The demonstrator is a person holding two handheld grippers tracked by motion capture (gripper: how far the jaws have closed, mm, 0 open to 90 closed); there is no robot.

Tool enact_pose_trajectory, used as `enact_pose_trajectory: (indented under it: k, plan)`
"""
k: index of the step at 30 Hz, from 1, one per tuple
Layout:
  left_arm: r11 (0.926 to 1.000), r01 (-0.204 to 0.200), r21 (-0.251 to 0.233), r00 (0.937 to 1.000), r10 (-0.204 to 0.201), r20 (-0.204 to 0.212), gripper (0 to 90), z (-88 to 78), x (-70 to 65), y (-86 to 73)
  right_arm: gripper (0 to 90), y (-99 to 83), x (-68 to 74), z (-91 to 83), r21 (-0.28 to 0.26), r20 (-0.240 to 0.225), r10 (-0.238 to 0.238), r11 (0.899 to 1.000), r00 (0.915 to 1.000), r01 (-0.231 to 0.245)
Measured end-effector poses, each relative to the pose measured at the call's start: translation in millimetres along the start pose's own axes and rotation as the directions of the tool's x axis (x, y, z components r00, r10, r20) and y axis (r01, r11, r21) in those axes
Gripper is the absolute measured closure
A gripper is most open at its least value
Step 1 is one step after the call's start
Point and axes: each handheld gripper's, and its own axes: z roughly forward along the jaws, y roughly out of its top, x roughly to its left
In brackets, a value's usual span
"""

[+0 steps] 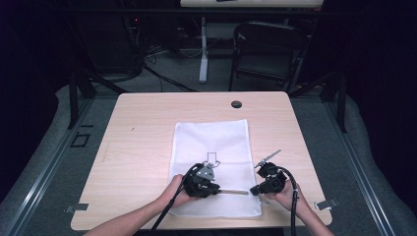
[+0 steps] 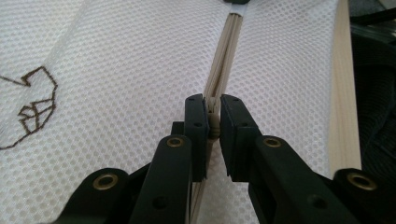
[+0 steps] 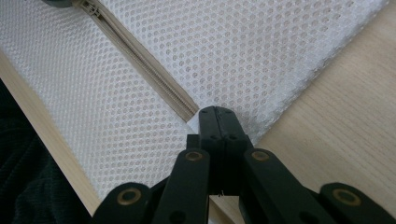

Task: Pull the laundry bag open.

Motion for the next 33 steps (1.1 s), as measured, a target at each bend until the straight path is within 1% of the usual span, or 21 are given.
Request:
enact_pose_trajectory:
  k: [1, 6, 7, 8, 9, 10, 11, 13, 15, 16, 17, 18, 20, 22, 24, 25, 26, 28, 30, 32, 33]
  plan:
    - [1.0, 0.0, 0.005, 1.0, 0.0, -0.008, 82.4, -1.2, 0.1, -0.9, 90.0, 0.0, 0.0, 0.0, 0.001, 0.001, -0.001, 1.0, 1.0, 0.001]
    - [0.9999, 0.012, 0.003, 0.9999, -0.011, -0.009, 82.3, -6.5, 2.5, -7.1, 90.0, 0.2, 0.1, -0.1, 0.003, 0.0, 0.0, 1.0, 1.0, 0.0]
    - [0.9999, 0.014, 0.009, 0.9998, -0.014, -0.014, 82.3, -7.4, 2.4, -7.8, 90.0, 0.2, 0.1, -0.1, 0.003, 0.0, 0.0, 1.0, 1.0, 0.0]
    - [0.9999, 0.013, 0.0, 0.9999, -0.013, -0.011, 82.3, -8.2, 2.5, -8.7, 90.0, 0.3, 0.3, 0.0, 0.003, 0.002, 0.0, 1.0, 1.0, 0.0]
    - [0.9999, 0.016, -0.003, 0.9998, -0.016, -0.01, 82.3, -8.7, 2.2, -8.7, 90.0, 0.2, 1.0, 0.7, -0.009, -0.009, 0.009, 1.0, 0.9999, -0.009]
    - [1.0, 0.007, 0.002, 0.9999, -0.007, -0.012, 82.3, -8.8, 1.6, -8.2, 90.0, 0.3, 0.3, 0.0, 0.004, 0.003, 0.0, 1.0, 1.0, 0.0]
    - [1.0, 0.003, 0.003, 0.9999, -0.003, -0.014, 82.4, -9.1, 1.3, -7.9, 90.0, 0.2, 0.2, 0.0, 0.001, 0.002, 0.0, 1.0, 1.0, 0.0]
    - [1.0, 0.008, -0.001, 1.0, -0.008, -0.007, 82.4, -9.4, 1.8, -8.2, 90.0, 0.1, 0.1, 0.0, 0.001, 0.002, 0.001, 1.0, 1.0, -0.001]
    - [0.9999, 0.01, 0.009, 0.9998, -0.01, -0.016, 82.4, -10.1, 2.0, -9.2, 90.0, 0.0, 0.0, 0.0, 0.001, 0.001, 0.002, 1.0, 1.0, -0.002]
    - [0.9999, 0.014, 0.007, 0.9999, -0.014, -0.009, 82.3, -10.6, 2.9, -10.2, 90.0, 0.0, 0.1, 0.1, -0.004, -0.01, 0.005, 1.0, 0.9999, -0.005]
    - [0.9998, 0.013, 0.018, 0.9997, -0.012, -0.02, 82.4, -12.1, 3.2, -10.5, 90.0, 0.0, 0.0, 0.1, -0.004, -0.01, 0.004, 1.0, 0.9999, -0.004]
    - [0.9999, 0.015, 0.002, 0.9999, -0.015, -0.005, 82.4, -11.8, 3.6, -11.6, 90.0, 0.0, -0.1, 0.0, -0.001, -0.003, 0.0, 1.0, 1.0, 0.0]
    - [0.9998, 0.007, 0.02, 0.9998, -0.007, -0.021, 82.3, -13.8, 2.6, -11.5, 90.0, 0.0, -0.2, 0.0, 0.0, 0.0, -0.001, 1.0, 1.0, 0.001]
    - [1.0, 0.009, 0.001, 0.9999, -0.009, -0.009, 82.3, -13.2, 2.7, -12.1, 90.0, 0.0, -0.1, 0.0, 0.0, 0.0, -0.002, 1.0, 1.0, 0.002]
    - [0.9999, 0.01, -0.002, 0.9999, -0.01, -0.007, 82.3, -13.5, 2.9, -12.3, 90.0, 0.0, -0.1, 0.0, 0.0, 0.0, -0.002, 1.0, 1.0, 0.002]
    - [1.0, 0.007, 0.003, 0.9999, -0.007, -0.011, 82.3, -14.0, 3.1, -12.8, 90.0, -0.1, -0.2, -0.1, 0.0, -0.004, 0.0, 1.0, 1.0, 0.0]
    - [0.9999, 0.015, 0.005, 0.9999, -0.015, -0.005, 82.3, -15.5, 4.8, -14.5, 90.0, -0.1, -0.3, -0.1, 0.0, -0.004, 0.0, 1.0, 1.0, 0.0]
    - [0.9998, 0.02, 0.002, 0.9997, -0.02, -0.013, 82.4, -17.1, 5.1, -16.3, 90.0, -0.1, -0.4, -0.1, 0.0, -0.005, 0.0, 1.0, 1.0, 0.0]
    - [0.9999, 0.012, 0.004, 0.9998, -0.012, -0.015, 82.3, -17.7, 3.8, -16.6, 90.0, 0.0, -0.2, -0.1, 0.001, 0.0, -0.001, 1.0, 1.0, 0.001]
    - [0.9999, 0.013, 0.005, 0.9999, -0.013, -0.01, 82.3, -18.9, 3.7, -16.7, 90.0, 0.0, -0.3, -0.1, 0.0, -0.004, 0.001, 1.0, 1.0, -0.001]
    - [0.9999, 0.012, 0.002, 0.9998, -0.011, -0.016, 82.4, -18.6, 3.1, -16.9, 90.0, 0.0, -0.1, -0.1, 0.001, 0.001, -0.001, 1.0, 1.0, 0.001]
